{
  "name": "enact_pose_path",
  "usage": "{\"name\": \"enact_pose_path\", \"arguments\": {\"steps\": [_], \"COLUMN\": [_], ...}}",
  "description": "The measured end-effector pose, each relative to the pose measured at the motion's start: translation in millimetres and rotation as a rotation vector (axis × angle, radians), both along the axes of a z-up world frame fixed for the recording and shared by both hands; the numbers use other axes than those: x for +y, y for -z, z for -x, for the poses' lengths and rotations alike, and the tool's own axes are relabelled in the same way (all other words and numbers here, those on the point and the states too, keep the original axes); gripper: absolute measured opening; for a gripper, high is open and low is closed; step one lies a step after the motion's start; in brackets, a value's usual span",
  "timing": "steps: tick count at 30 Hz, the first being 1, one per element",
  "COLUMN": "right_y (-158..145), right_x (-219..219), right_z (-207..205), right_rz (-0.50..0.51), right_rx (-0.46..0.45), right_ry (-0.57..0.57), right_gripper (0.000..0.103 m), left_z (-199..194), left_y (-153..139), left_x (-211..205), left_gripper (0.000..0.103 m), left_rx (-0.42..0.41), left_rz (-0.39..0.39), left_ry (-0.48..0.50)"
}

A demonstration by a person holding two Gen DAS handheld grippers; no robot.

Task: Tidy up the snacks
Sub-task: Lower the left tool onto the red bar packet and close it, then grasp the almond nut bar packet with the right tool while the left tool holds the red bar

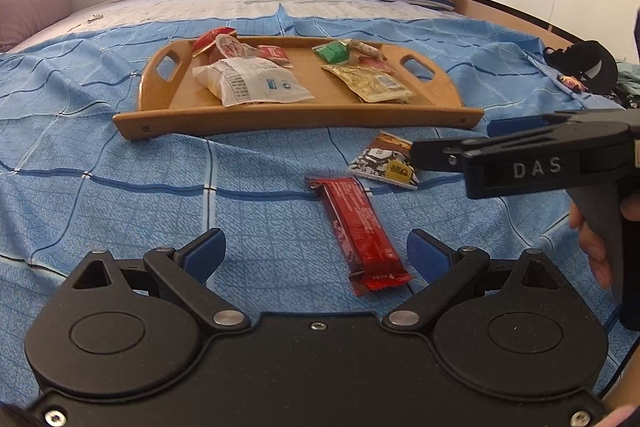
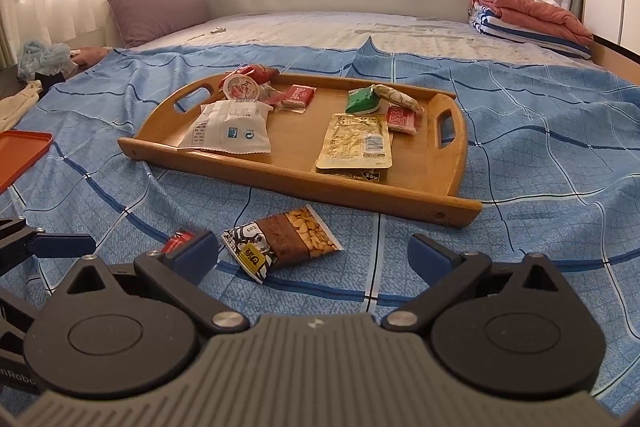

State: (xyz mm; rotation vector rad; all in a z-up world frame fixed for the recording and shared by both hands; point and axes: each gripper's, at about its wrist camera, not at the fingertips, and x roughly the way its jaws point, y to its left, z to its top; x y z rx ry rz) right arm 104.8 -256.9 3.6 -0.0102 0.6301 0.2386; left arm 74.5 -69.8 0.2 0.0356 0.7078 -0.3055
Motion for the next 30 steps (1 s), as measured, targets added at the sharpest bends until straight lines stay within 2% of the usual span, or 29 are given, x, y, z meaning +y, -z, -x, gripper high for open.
{"name": "enact_pose_path", "arguments": {"steps": [7, 16, 18, 26, 30], "right_y": [6.1, 11.9, 13.0, 18.9, 22.0], "right_x": [1.6, 11.1, 14.5, 27.0, 31.8], "right_z": [-10.1, -24.3, -27.5, -42.2, -45.2], "right_rz": [0.000, 0.022, 0.029, 0.059, 0.054], "right_rx": [0.031, 0.071, 0.076, 0.113, 0.138], "right_ry": [-0.019, -0.064, -0.071, -0.072, -0.082], "right_gripper": [0.103, 0.103, 0.103, 0.103, 0.095], "left_z": [0.9, 2.8, 4.3, 5.1, 4.6], "left_y": [2.4, 1.7, 1.4, -1.1, -3.9], "left_x": [-8.1, -13.0, -12.6, -5.5, 1.3], "left_gripper": [0.092, 0.045, 0.028, 0.026, 0.026], "left_rx": [0.009, -0.003, 0.014, 0.021, 0.014], "left_rz": [0.016, 0.006, 0.031, 0.043, 0.042], "left_ry": [0.021, 0.032, 0.054, 0.034, 0.018]}}
